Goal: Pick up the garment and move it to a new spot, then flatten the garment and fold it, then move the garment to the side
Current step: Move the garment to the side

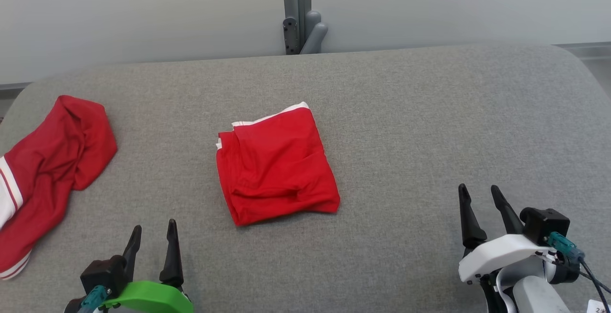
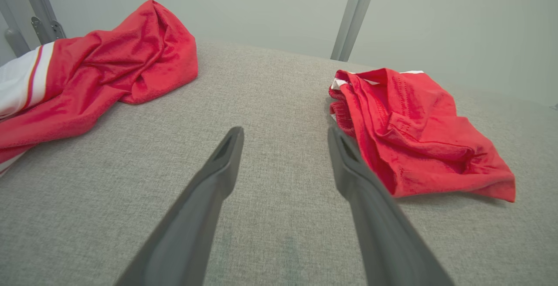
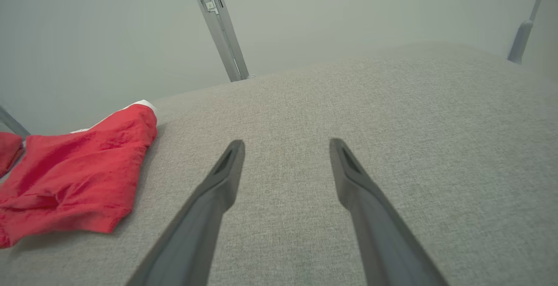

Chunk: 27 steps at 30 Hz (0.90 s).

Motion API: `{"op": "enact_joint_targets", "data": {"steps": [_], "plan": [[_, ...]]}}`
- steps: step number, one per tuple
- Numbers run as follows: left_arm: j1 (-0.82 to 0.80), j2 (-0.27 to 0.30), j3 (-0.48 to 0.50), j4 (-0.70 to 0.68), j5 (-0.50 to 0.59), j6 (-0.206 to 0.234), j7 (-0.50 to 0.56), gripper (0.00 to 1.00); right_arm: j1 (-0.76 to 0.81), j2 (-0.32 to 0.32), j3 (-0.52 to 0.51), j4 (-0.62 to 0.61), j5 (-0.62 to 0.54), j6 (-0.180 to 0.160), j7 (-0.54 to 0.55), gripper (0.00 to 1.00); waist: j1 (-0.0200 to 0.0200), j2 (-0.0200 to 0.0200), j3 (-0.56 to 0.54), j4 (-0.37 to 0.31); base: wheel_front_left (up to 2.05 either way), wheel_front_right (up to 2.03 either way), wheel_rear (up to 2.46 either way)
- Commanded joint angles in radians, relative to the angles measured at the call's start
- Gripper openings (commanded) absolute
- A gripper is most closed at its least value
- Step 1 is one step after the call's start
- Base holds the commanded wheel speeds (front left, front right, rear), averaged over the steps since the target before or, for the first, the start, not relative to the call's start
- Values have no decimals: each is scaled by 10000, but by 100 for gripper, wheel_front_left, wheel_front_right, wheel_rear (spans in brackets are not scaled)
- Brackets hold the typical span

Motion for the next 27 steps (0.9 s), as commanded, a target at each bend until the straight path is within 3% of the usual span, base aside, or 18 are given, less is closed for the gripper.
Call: {"op": "enact_joint_targets", "data": {"steps": [1,13,18,27], "plan": [[-43,39,-43,-68,23,14,-1,100,-108,-20,44,-80,-71,-1,0,100,0,-1,111,82,0,0,0],[-852,40,-825,-288,109,106,-1,100,-1539,-80,1162,-91,-832,-1,0,100,0,-1,1380,950,0,0,0],[-1349,39,-1574,-414,94,298,-1,100,-3005,-293,2229,807,-1261,-4,-1,100,0,-1,2119,1861,0,0,0],[-1624,34,-2110,-444,-349,450,-1,100,-4633,-450,3060,2965,-779,-4,0,100,0,-1,2722,2686,0,0,0]]}}
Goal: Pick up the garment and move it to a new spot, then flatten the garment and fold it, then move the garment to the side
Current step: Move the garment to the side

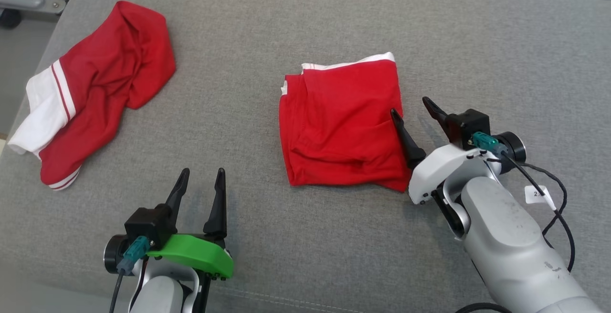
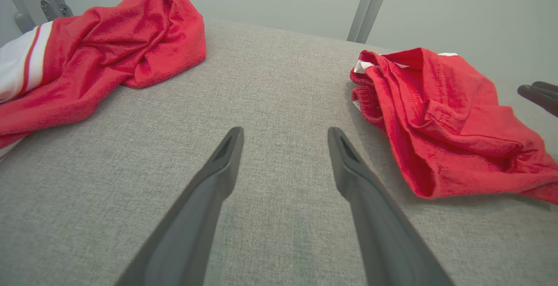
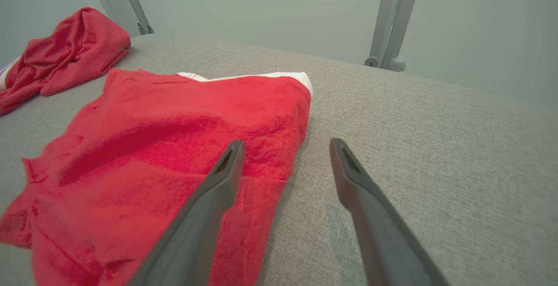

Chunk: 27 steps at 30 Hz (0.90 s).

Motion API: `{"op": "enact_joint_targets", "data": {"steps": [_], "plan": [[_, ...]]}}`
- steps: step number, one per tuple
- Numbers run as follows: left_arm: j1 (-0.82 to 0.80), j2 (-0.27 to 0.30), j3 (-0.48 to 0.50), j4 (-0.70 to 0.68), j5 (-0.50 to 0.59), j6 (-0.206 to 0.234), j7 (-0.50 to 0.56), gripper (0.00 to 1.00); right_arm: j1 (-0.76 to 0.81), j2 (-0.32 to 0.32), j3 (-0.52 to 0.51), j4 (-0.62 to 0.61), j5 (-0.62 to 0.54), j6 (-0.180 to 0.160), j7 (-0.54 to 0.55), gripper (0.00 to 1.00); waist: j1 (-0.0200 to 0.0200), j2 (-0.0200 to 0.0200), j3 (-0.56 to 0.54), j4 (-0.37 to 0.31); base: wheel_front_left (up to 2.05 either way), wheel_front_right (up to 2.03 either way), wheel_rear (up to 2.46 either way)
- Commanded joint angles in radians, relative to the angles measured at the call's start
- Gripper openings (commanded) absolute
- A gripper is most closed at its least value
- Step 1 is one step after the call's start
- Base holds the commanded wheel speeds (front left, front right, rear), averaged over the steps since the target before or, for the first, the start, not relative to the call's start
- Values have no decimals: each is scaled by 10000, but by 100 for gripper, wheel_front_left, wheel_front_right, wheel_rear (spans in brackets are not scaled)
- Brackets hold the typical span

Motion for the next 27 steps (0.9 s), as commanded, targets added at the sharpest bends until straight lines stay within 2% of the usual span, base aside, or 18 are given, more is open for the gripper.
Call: {"op": "enact_joint_targets", "data": {"steps": [1,8,9,10,11,21,27], "plan": [[-206,27,-25,-12,-47,12,-1,100,-323,-49,57,390,221,-8,-1,100,0,0,520,522,0,0,0],[-348,28,-169,-108,-191,49,-1,100,-1257,67,582,2054,1278,-8,58,100,0,0,800,706,0,0,0],[-394,27,-194,-124,-206,61,-1,100,-1349,79,731,2188,1380,-6,53,85,0,0,820,716,0,0,0],[-426,27,-226,-138,-201,72,-1,100,-1411,95,840,2304,1544,-6,47,36,0,0,828,719,0,0,0],[-452,27,-258,-148,-208,76,-1,100,-1453,101,940,2379,1661,-6,40,0,0,0,837,715,0,0,0],[-501,30,-415,-69,24,-59,-1,100,-1308,-386,1038,2075,1972,-12,-6,0,0,0,437,137,0,0,0],[-272,31,-502,59,332,-228,-1,100,-589,-371,864,1707,2162,-12,-10,0,0,0,-293,-1144,0,0,0]]}}
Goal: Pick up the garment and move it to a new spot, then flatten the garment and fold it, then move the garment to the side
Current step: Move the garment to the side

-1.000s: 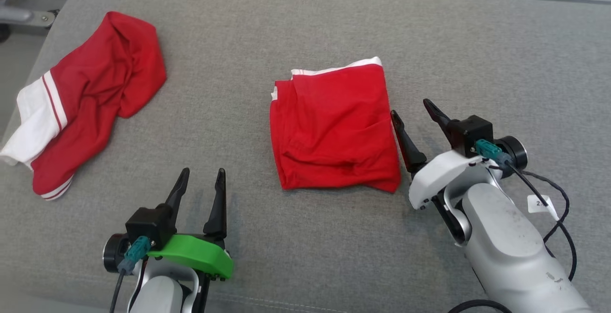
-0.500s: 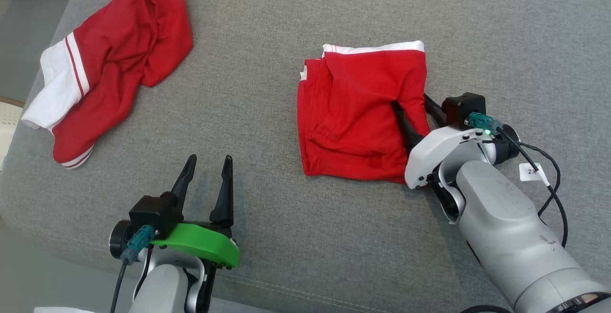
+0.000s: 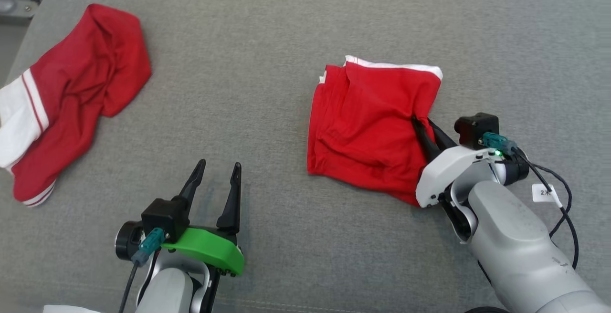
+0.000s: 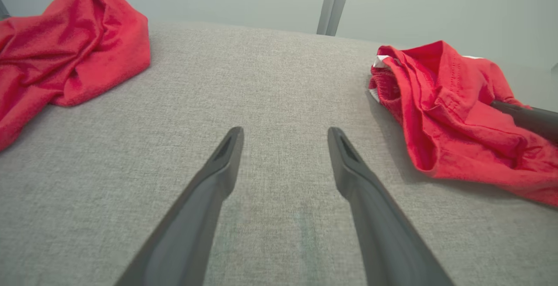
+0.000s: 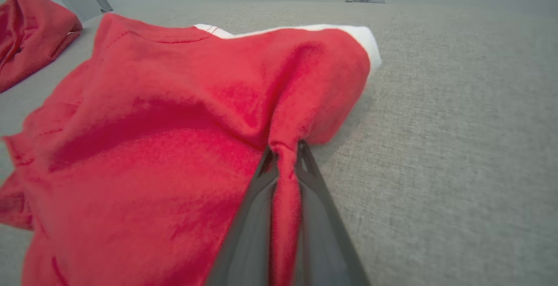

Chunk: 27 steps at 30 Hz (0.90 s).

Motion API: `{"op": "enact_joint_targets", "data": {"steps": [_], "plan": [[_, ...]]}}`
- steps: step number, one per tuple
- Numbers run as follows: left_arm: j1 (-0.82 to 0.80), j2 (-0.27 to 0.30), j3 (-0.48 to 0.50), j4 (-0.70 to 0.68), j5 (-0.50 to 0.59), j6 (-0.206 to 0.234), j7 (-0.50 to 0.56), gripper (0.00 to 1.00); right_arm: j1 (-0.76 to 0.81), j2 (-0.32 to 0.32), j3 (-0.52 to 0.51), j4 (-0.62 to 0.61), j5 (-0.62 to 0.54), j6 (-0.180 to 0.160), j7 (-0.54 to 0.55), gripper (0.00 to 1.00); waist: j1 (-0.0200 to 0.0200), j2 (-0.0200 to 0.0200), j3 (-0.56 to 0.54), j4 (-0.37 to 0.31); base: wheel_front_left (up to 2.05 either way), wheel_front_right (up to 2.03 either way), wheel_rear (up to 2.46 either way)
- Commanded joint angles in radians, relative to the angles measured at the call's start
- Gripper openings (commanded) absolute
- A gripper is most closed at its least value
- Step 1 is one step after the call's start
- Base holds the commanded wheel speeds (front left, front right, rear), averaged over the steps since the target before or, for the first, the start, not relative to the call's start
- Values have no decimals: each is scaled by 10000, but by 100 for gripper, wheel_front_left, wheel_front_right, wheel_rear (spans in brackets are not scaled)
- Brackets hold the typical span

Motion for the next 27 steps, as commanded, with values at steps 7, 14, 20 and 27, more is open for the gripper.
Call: {"op": "enact_joint_targets", "data": {"steps": [7,14,20,27], "plan": [[225,35,10,149,246,-158,-1,100,765,-7,17,-229,219,-18,-26,0,0,0,-1119,-2575,0,0,0],[231,37,137,184,403,-251,0,100,1120,46,279,-399,290,-18,-27,0,0,0,-1276,-4503,0,0,0],[171,38,157,145,549,-290,-2,100,1246,115,454,-559,409,-18,-27,0,0,0,-1200,-5377,0,0,0],[-63,40,-47,-65,756,-316,0,100,990,9,586,-735,296,-18,-28,0,0,0,-805,-5438,0,0,0]]}}
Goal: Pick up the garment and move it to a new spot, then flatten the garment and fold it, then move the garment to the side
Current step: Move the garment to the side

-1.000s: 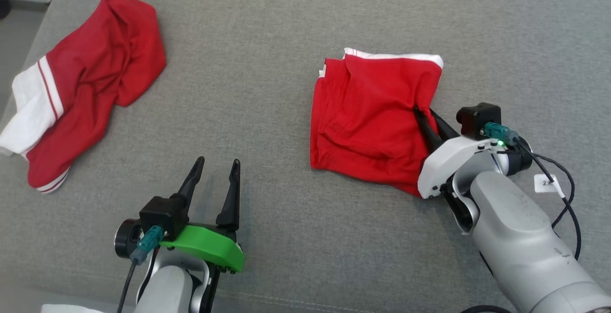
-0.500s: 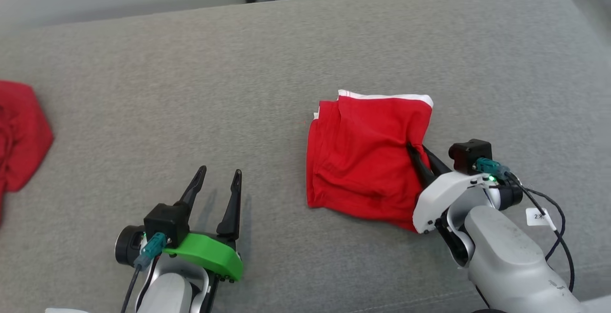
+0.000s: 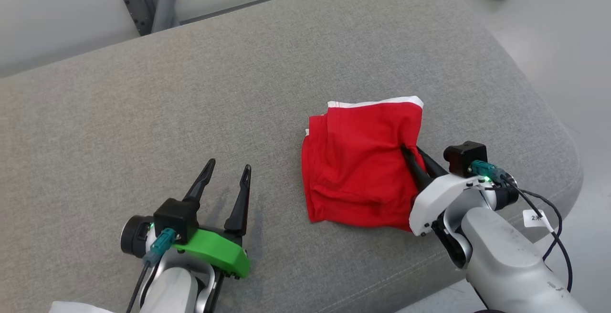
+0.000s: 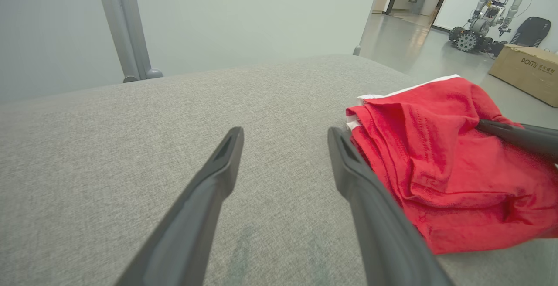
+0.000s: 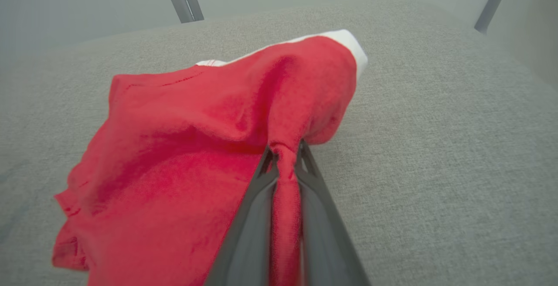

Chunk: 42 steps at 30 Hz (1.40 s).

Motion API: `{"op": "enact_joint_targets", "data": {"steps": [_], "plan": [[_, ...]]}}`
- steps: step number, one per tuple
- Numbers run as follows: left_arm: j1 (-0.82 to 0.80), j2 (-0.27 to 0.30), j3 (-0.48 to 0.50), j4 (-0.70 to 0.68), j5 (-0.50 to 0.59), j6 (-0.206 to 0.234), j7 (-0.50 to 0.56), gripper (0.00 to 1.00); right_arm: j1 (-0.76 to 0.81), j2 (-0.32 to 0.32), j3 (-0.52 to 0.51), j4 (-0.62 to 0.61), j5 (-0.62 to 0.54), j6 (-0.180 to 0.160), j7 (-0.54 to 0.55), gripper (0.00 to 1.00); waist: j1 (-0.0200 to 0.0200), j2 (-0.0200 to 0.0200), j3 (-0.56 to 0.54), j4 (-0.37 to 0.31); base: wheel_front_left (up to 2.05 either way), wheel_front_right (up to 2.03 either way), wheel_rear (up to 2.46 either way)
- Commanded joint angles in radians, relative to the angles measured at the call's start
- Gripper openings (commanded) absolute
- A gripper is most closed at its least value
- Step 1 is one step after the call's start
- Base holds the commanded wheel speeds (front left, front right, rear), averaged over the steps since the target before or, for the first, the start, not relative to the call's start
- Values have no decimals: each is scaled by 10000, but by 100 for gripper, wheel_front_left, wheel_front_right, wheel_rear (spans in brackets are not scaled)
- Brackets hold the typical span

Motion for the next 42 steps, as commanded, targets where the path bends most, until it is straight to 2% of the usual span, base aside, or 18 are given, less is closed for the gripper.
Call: {"op": "enact_joint_targets", "data": {"steps": [1,12,16,22,24,30,31,32,33,38,42], "plan": [[-137,49,-22,-55,90,-33,0,100,-174,-43,28,-77,-71,-18,-30,0,0,-1,263,-81,0,0,0],[-975,186,-145,-421,617,-43,0,100,-2000,-744,45,312,-501,-18,-30,0,0,-1,1913,1114,0,0,0],[-1326,279,-300,-679,810,-42,0,100,-3111,-1314,74,1072,-872,-18,-30,0,0,-1,2587,1766,0,0,0],[-1579,421,-280,-924,898,-37,0,100,-4514,-2330,-477,2368,-1375,-18,-28,0,0,-1,3328,2571,0,0,0],[-1588,416,-203,-1044,932,-37,0,100,-5024,-2942,-969,2928,-1657,-18,-30,0,0,-1,3533,2861,0,0,0],[-1555,360,-141,-1137,959,-37,0,100,-5482,-3971,-2162,3736,-2377,-18,-28,0,0,-1,3693,3123,0,0,0],[-1551,352,-133,-1142,964,-38,0,100,-5536,-4079,-2395,3791,-2501,-18,-28,3,0,-1,3711,3136,0,0,0],[-1555,345,-124,-1137,961,-38,0,100,-5576,-4163,-2605,3808,-2661,-18,-30,81,0,-1,3726,3138,0,0,0],[-1560,341,-113,-1115,963,-38,0,100,-5574,-4168,-2824,3866,-2761,-18,-30,100,0,-1,3731,3128,0,0,0],[-1616,342,-65,-928,990,-36,6,100,-5482,-4161,-4084,3220,-3471,-18,-30,100,0,-1,3660,2980,0,0,0],[-1539,293,51,-881,924,-36,6,100,-4867,-3377,-4704,2225,-3803,-17,-30,100,0,-1,3292,2866,0,0,0]]}}
